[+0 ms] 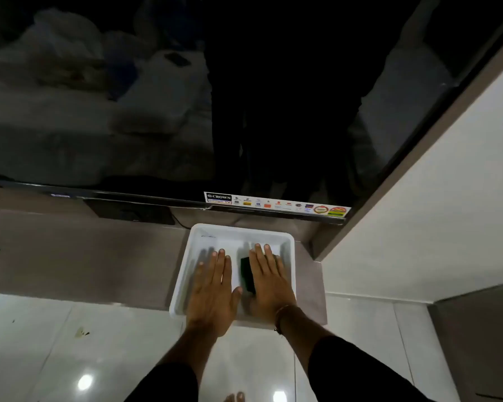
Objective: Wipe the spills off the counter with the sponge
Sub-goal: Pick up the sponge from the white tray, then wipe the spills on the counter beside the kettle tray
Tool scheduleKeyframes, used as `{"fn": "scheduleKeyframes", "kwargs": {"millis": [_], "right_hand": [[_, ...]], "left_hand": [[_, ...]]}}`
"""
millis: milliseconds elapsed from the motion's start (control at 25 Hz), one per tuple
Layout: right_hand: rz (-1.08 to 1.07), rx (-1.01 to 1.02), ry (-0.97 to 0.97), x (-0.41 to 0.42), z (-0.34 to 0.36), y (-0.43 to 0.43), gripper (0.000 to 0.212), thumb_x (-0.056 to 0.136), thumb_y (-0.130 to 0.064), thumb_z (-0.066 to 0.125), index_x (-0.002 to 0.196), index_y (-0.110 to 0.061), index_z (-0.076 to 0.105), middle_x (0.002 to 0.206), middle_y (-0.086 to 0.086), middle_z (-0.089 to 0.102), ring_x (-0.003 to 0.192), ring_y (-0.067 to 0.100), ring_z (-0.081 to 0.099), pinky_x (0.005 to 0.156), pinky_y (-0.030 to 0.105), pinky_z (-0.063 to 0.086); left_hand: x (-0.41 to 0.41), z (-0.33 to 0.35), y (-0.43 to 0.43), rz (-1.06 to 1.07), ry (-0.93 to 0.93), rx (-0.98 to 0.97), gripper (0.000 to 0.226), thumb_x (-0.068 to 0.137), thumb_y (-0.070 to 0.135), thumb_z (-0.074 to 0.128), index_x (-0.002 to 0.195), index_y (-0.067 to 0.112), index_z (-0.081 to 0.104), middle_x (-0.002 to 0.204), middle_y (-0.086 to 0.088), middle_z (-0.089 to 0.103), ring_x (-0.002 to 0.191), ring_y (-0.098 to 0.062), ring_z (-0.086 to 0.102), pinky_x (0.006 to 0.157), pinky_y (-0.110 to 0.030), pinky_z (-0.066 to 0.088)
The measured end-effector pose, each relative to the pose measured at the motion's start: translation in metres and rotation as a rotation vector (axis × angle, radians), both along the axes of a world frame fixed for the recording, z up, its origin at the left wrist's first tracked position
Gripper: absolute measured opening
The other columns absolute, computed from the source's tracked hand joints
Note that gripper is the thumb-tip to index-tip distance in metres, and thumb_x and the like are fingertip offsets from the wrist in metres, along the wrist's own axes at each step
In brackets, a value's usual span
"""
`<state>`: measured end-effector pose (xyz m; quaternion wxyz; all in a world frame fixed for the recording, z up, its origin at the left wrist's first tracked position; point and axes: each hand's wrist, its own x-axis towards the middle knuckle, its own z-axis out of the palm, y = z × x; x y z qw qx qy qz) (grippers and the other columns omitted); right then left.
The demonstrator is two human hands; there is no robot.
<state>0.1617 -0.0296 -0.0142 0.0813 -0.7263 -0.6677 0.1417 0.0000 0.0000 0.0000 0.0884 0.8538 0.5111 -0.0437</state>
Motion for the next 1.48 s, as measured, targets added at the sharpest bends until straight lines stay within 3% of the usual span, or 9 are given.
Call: {"fn": "scheduleKeyframes", "kwargs": {"millis": [200, 360, 600, 800, 880, 1000, 1200, 1320, 1480], "right_hand": [[0.011, -0.172, -0.099, 0.000, -0.025, 0.014, 0.082, 0.103, -0.024, 0.052, 0.161, -0.019, -0.005, 0.173, 0.005, -0.005, 0.157, 0.029, -0.011, 0.128, 0.052, 0.004], [0.004, -0.134, -0.143, -0.003, -0.031, 0.014, 0.078, 0.104, -0.027, 0.053, 0.162, -0.016, 0.001, 0.172, 0.009, 0.005, 0.158, 0.032, 0.000, 0.128, 0.052, 0.008], [0.042, -0.063, -0.169, 0.001, -0.015, 0.011, 0.083, 0.099, -0.021, 0.064, 0.161, -0.015, 0.008, 0.172, 0.011, 0.011, 0.157, 0.035, 0.006, 0.120, 0.046, -0.002], [0.016, 0.059, -0.181, 0.011, 0.048, -0.024, 0.102, 0.070, -0.023, 0.093, 0.152, -0.011, 0.033, 0.157, 0.013, 0.047, 0.145, 0.036, 0.042, 0.116, 0.049, 0.024], [-0.011, 0.065, -0.184, 0.027, 0.068, -0.047, 0.108, 0.060, -0.027, 0.098, 0.149, -0.011, 0.039, 0.151, 0.012, 0.054, 0.140, 0.035, 0.050, 0.113, 0.049, 0.028], [-0.128, 0.087, -0.205, 0.074, 0.096, -0.099, 0.104, 0.058, -0.025, 0.099, 0.145, -0.010, 0.045, 0.146, 0.013, 0.059, 0.136, 0.036, 0.054, 0.111, 0.047, 0.031], [-0.362, 0.131, -0.292, 0.180, 0.121, -0.210, 0.101, 0.063, 0.005, 0.089, 0.150, -0.005, 0.039, 0.152, 0.017, 0.051, 0.142, 0.040, 0.046, 0.116, 0.050, 0.031], [-0.489, 0.132, -0.327, 0.251, 0.128, -0.290, 0.097, 0.066, 0.008, 0.086, 0.151, -0.005, 0.041, 0.154, 0.017, 0.050, 0.143, 0.040, 0.045, 0.117, 0.049, 0.029], [-0.660, 0.115, -0.354, 0.339, 0.129, -0.398, 0.089, 0.081, 0.010, 0.072, 0.157, -0.007, 0.029, 0.162, 0.016, 0.038, 0.151, 0.039, 0.031, 0.123, 0.051, 0.021]], "left_hand": [[0.003, -0.015, 0.027, -0.030, 0.021, 0.023, 0.078, 0.109, 0.057, 0.016, 0.162, 0.010, -0.015, 0.169, -0.018, -0.025, 0.155, -0.037, -0.025, 0.129, -0.054, -0.006], [0.000, -0.019, 0.029, -0.048, 0.061, 0.024, 0.076, 0.109, 0.055, 0.016, 0.163, 0.009, -0.014, 0.169, -0.019, -0.024, 0.154, -0.037, -0.026, 0.126, -0.053, -0.015], [-0.001, -0.008, 0.022, -0.059, 0.085, 0.015, 0.078, 0.109, 0.056, 0.018, 0.162, 0.009, -0.016, 0.170, -0.018, -0.024, 0.155, -0.036, -0.026, 0.129, -0.055, -0.006], [0.013, 0.026, 0.001, -0.088, -0.026, 0.048, 0.080, 0.109, 0.057, 0.025, 0.161, 0.011, -0.016, 0.171, -0.014, -0.019, 0.153, -0.030, -0.028, 0.122, -0.049, -0.021], [0.031, 0.037, -0.012, -0.117, -0.040, 0.034, 0.082, 0.108, 0.059, 0.027, 0.161, 0.013, -0.017, 0.172, -0.013, -0.018, 0.155, -0.032, -0.024, 0.125, -0.052, -0.016], [0.082, 0.056, -0.046, -0.219, -0.062, 0.048, 0.081, 0.107, 0.060, 0.026, 0.164, 0.011, -0.005, 0.174, -0.014, -0.007, 0.159, -0.035, -0.010, 0.129, -0.057, -0.001], [0.193, 0.076, -0.127, -0.428, -0.094, 0.087, 0.087, 0.094, 0.061, -0.010, 0.164, 0.010, -0.008, 0.174, -0.013, -0.012, 0.159, -0.032, -0.015, 0.128, -0.052, -0.008], [0.278, 0.086, -0.187, -0.548, -0.094, 0.113, 0.081, 0.099, 0.061, -0.007, 0.162, 0.011, -0.017, 0.173, -0.013, -0.018, 0.158, -0.032, -0.020, 0.128, -0.053, -0.009], [0.396, 0.100, -0.270, -0.700, -0.118, 0.116, 0.081, 0.107, 0.061, 0.015, 0.161, 0.011, -0.018, 0.174, -0.014, -0.017, 0.158, -0.032, -0.019, 0.129, -0.052, -0.007]]}}
